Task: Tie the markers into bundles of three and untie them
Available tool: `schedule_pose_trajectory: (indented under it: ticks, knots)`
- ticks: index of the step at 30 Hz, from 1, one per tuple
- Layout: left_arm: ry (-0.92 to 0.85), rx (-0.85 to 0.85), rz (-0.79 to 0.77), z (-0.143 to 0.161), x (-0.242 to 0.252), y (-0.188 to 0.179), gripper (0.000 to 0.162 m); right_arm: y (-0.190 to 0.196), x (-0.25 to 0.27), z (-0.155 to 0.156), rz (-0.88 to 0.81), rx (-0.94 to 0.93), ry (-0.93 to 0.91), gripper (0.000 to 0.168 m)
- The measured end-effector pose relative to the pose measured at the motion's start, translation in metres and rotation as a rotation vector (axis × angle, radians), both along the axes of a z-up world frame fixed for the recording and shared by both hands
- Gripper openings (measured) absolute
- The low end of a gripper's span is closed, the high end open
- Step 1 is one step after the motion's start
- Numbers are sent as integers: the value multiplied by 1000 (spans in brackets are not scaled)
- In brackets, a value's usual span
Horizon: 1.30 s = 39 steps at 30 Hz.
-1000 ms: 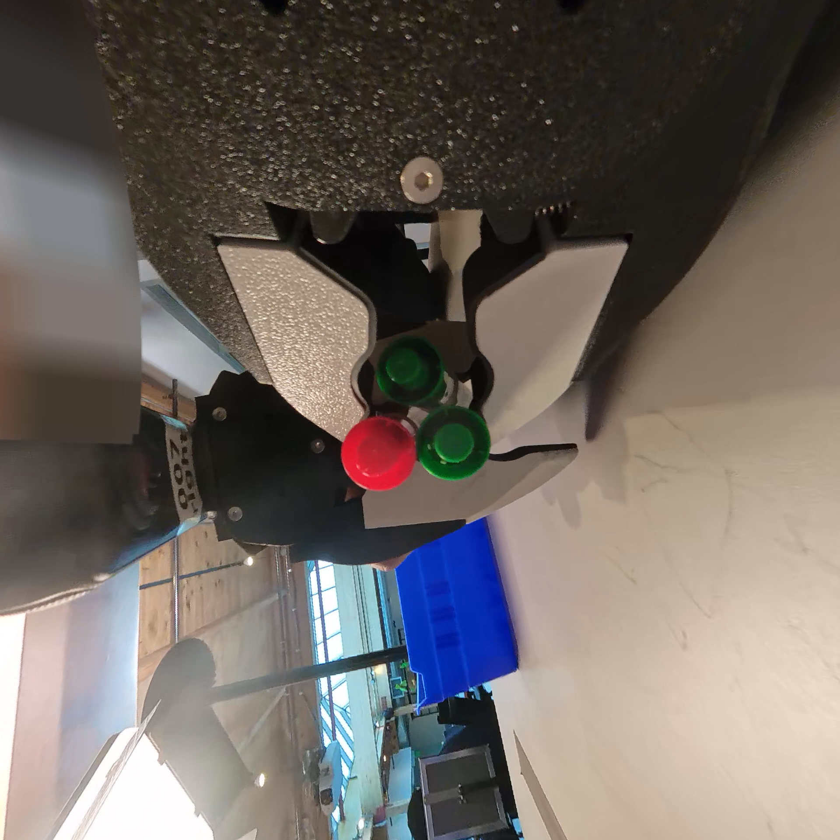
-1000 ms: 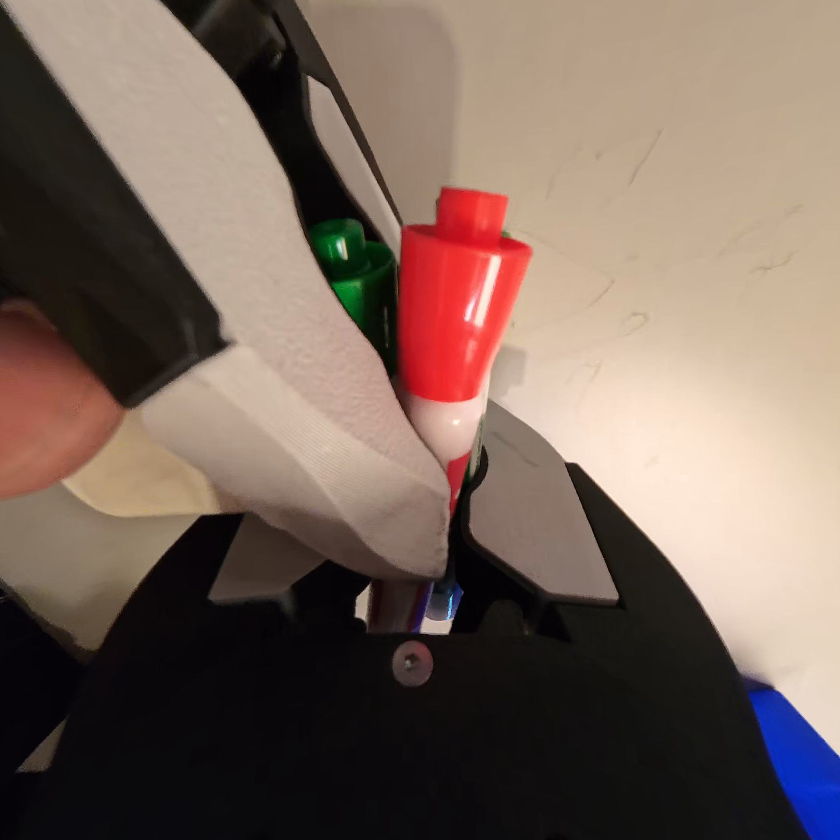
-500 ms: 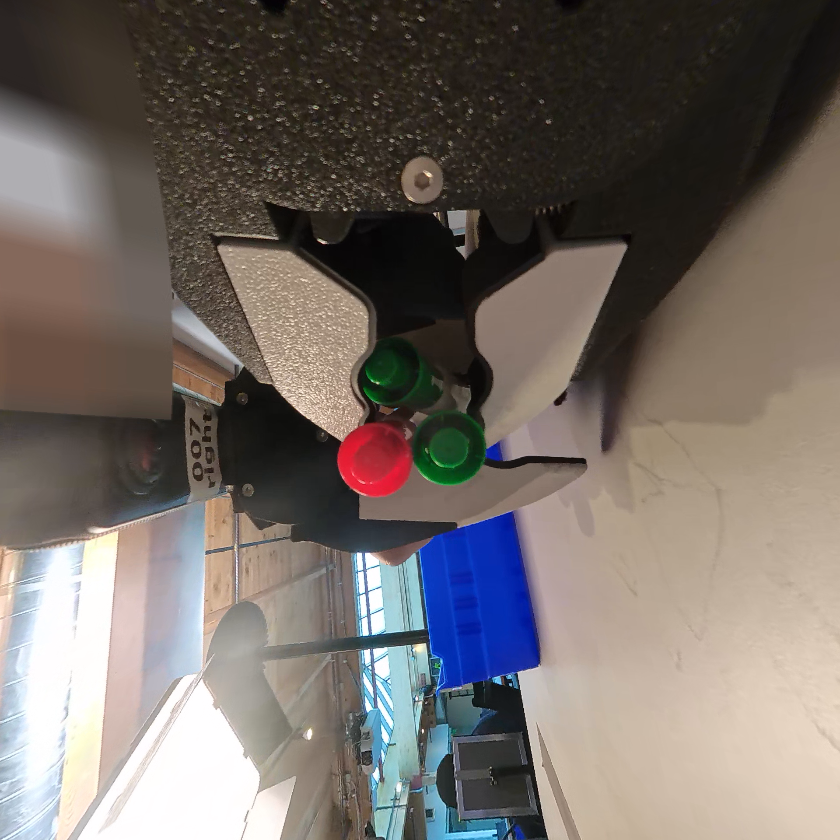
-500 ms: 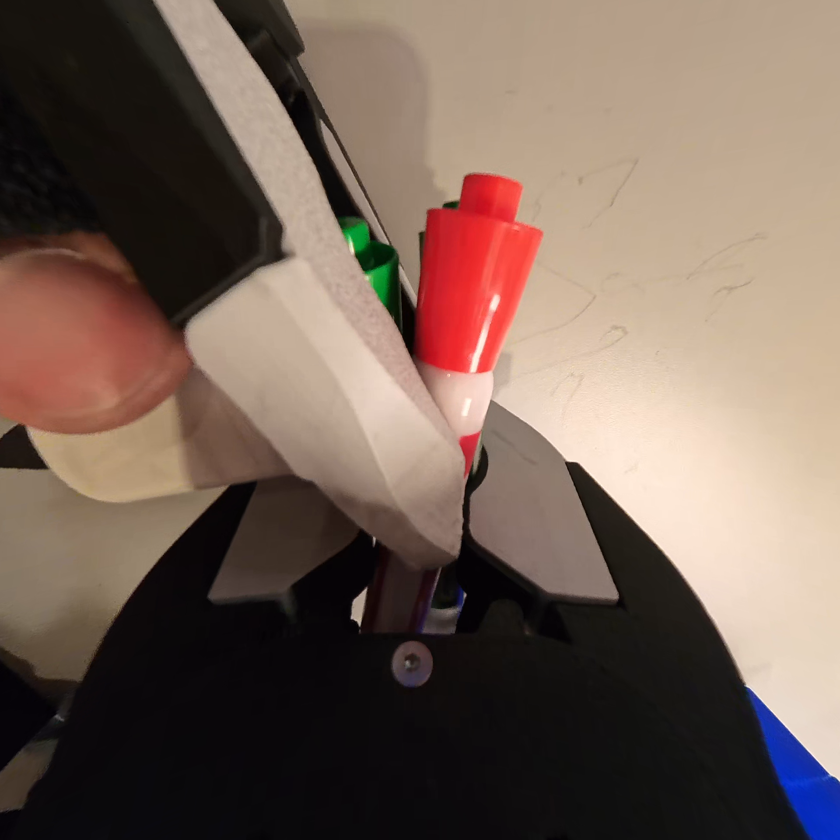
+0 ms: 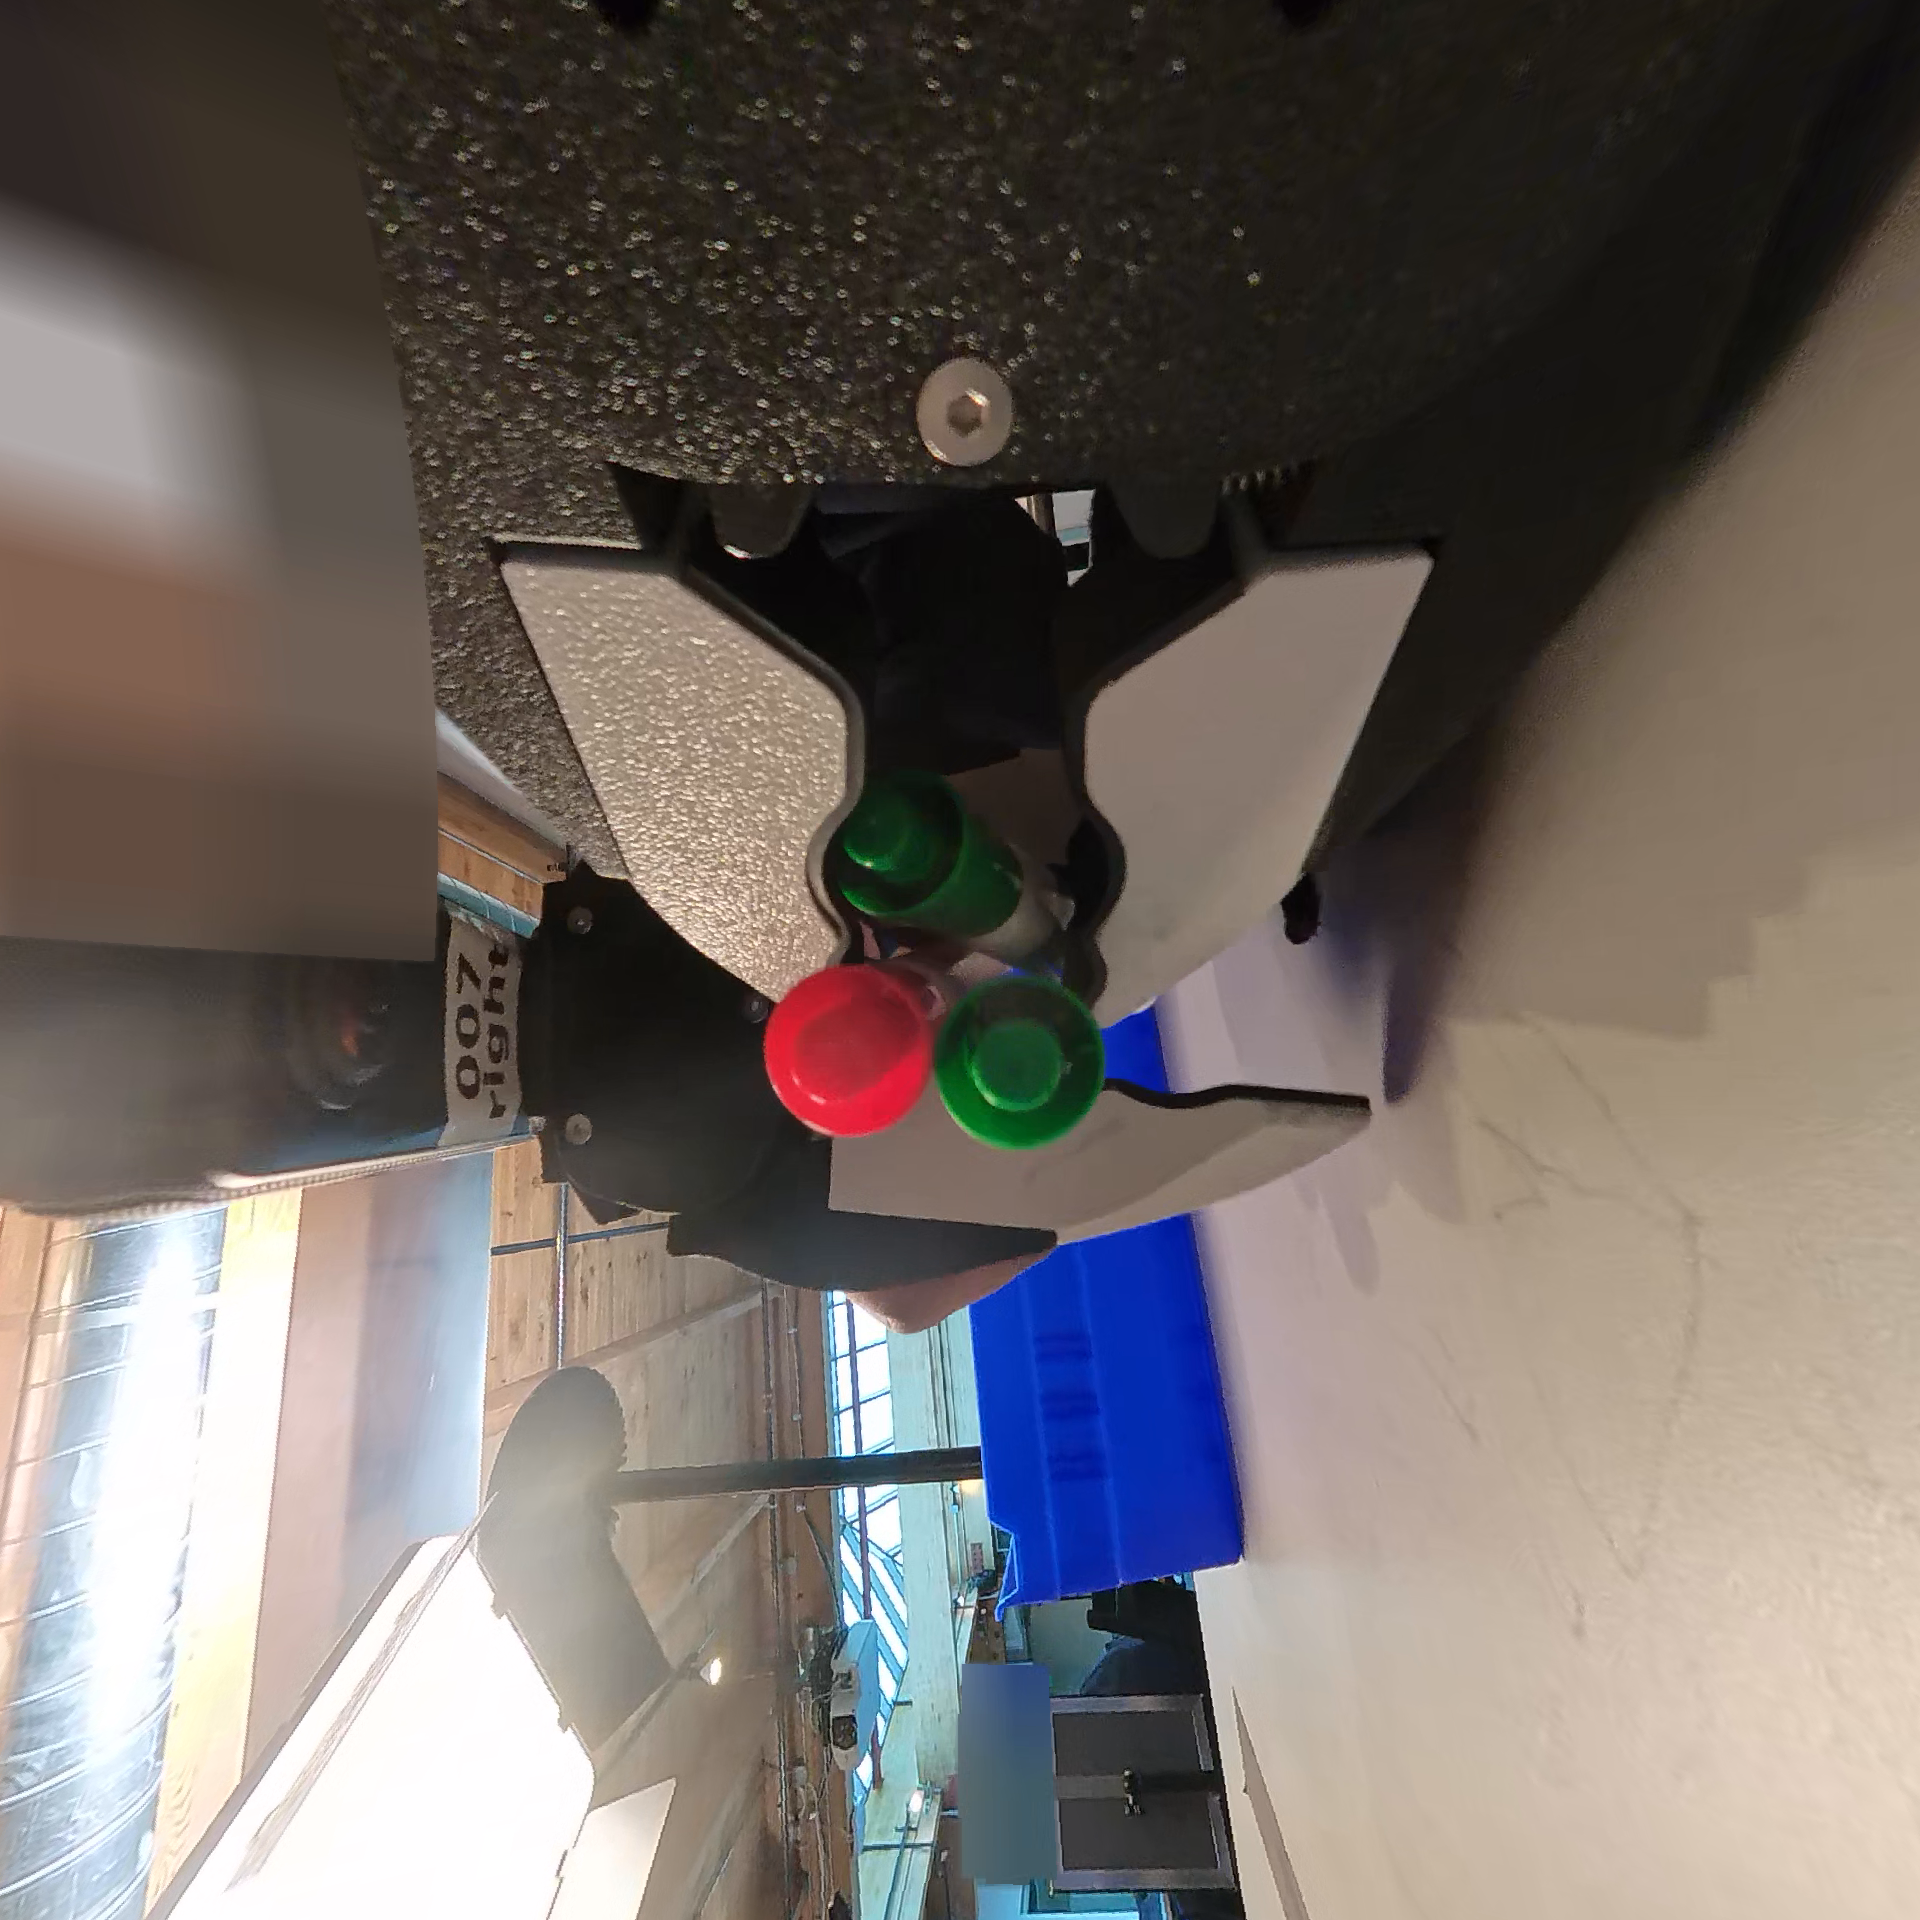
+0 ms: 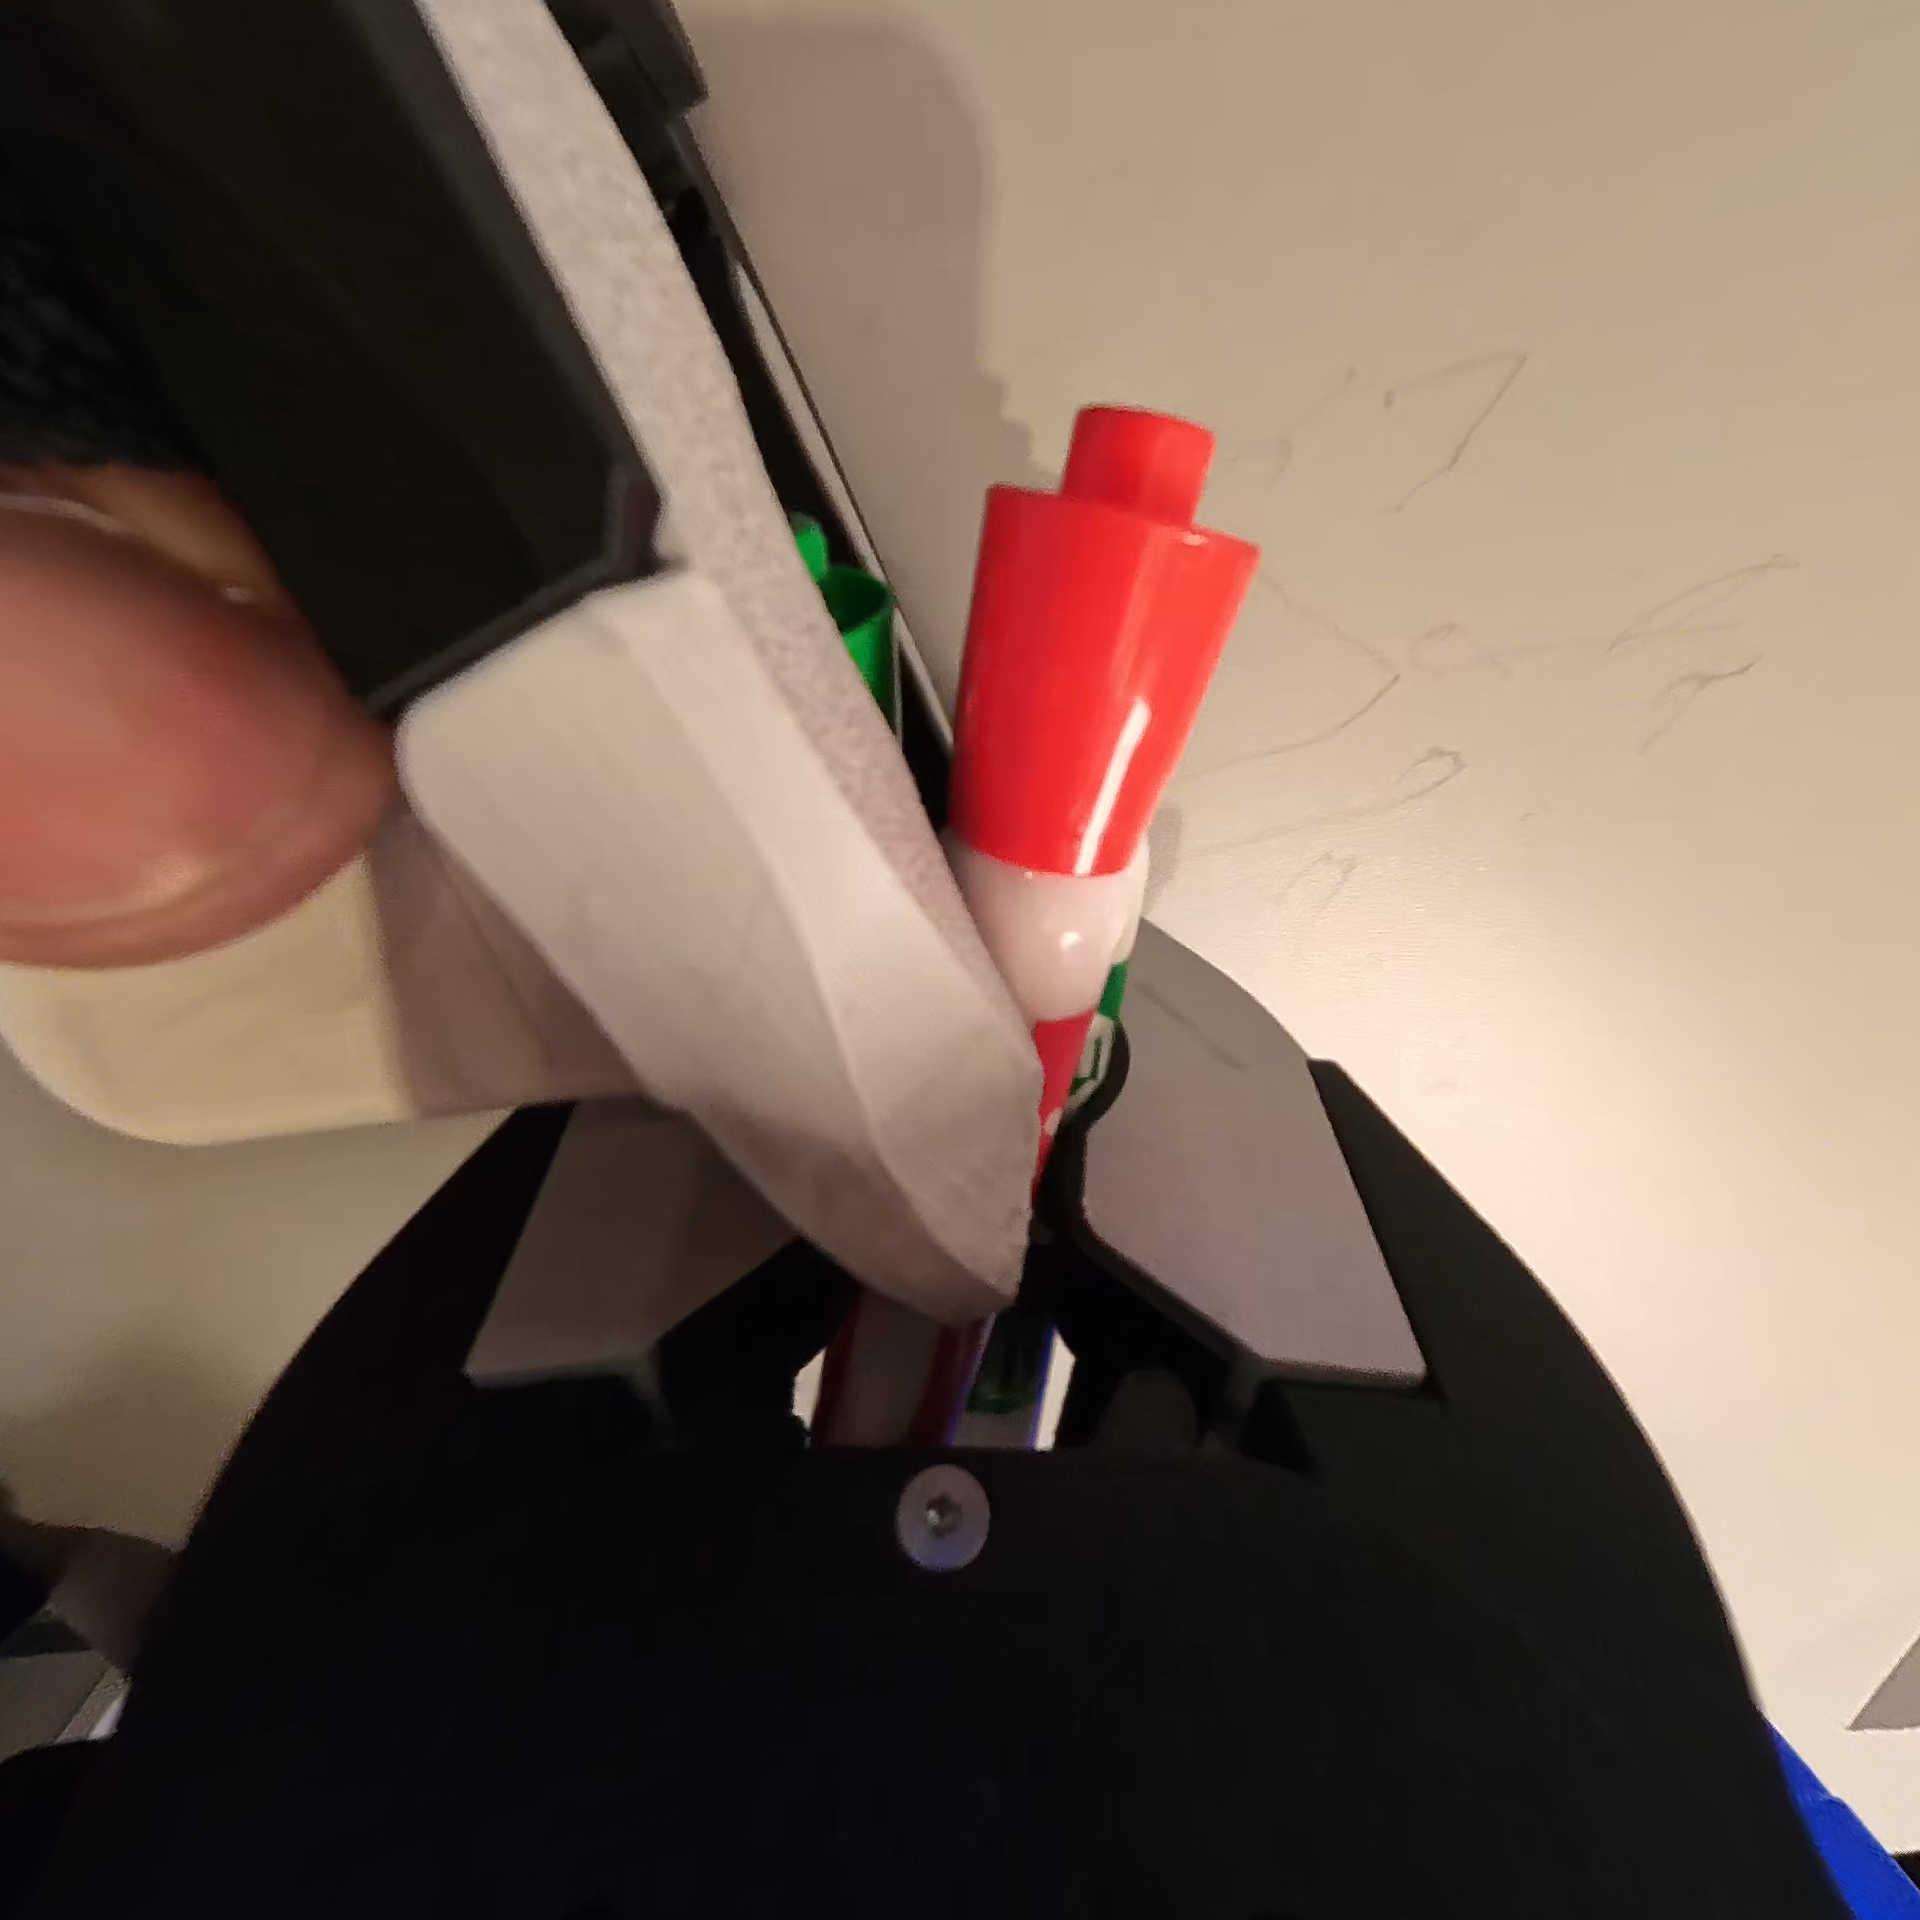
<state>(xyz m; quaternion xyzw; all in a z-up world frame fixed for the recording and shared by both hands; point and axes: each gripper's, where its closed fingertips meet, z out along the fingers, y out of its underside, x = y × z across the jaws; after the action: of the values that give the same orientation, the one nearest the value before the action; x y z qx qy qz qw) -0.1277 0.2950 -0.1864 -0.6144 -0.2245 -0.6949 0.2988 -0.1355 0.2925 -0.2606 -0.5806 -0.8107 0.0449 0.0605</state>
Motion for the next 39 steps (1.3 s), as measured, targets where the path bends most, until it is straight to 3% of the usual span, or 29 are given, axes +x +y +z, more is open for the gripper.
schedule_pose_trajectory:
  ticks: [8,15,23,26,30,39]
  knots:
    - [91,6,-37,-4,-2,2,40,0,1,-1,-10,-52,6,38]
    - [179,42,-42,0,-20,10,53,8,-3,10,-84,-179,96,39]
    - [420,274,-24,11,-51,22,55,13,14,15,-198,-331,135,39]
    - [606,417,-59,15,-58,22,55,11,18,18,-211,-370,160,39]
    - [886,613,-153,9,-62,14,57,9,18,20,-234,-416,198,40]
    - [1062,913,-521,-9,-37,-36,61,1,33,21,-234,-377,204,39]
